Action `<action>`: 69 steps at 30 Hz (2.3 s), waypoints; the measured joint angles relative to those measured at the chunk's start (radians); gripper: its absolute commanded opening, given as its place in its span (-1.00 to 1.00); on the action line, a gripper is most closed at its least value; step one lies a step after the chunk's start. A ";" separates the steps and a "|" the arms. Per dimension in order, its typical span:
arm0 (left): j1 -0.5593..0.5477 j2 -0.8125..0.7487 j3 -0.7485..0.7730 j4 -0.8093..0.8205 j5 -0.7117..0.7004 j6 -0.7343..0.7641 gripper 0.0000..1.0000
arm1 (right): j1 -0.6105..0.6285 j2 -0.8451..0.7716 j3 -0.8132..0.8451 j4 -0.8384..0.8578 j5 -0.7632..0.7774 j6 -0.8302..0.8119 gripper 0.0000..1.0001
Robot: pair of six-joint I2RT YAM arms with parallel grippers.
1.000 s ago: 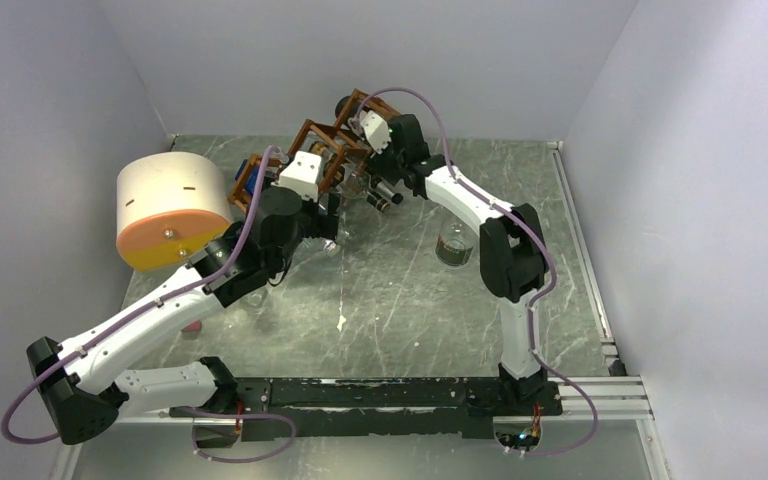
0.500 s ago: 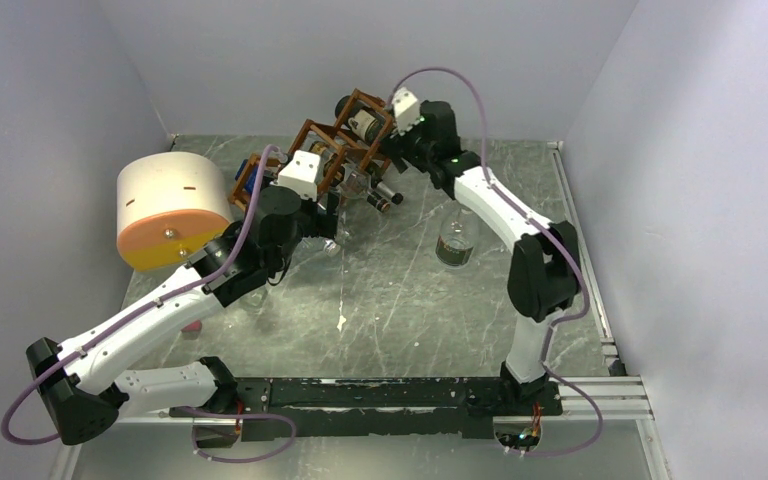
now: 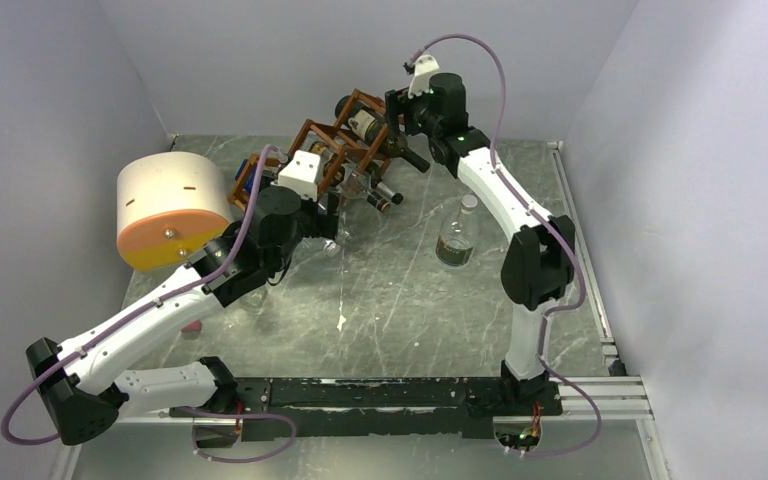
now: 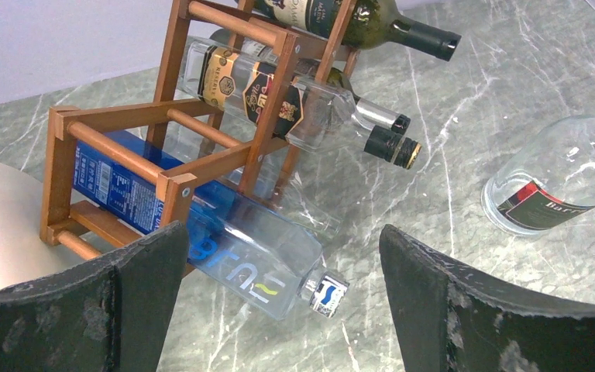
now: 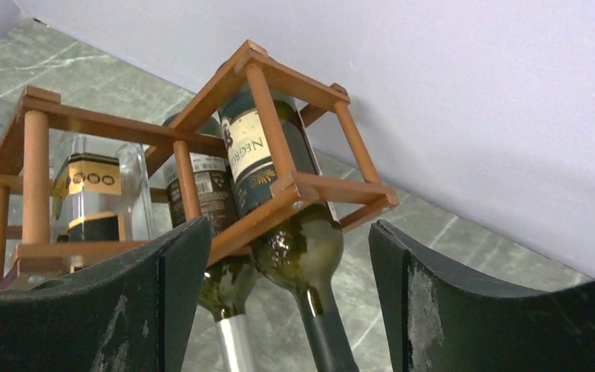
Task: Put the wine bottle on the wine rack
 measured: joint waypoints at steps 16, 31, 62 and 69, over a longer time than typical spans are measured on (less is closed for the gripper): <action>0.010 0.012 0.000 -0.004 0.024 -0.006 0.93 | -0.001 0.294 0.314 -0.120 -0.025 0.014 -0.36; 0.021 0.012 0.000 -0.005 0.032 -0.006 0.92 | 0.012 0.061 0.029 -0.125 0.101 -0.066 -0.54; 0.021 -0.036 -0.080 0.103 0.296 -0.041 0.89 | 0.011 -0.698 -0.634 -0.398 0.369 0.228 0.31; 0.021 -0.032 -0.085 0.119 0.360 -0.061 0.87 | 0.011 -0.694 -0.663 -0.412 0.369 0.239 0.07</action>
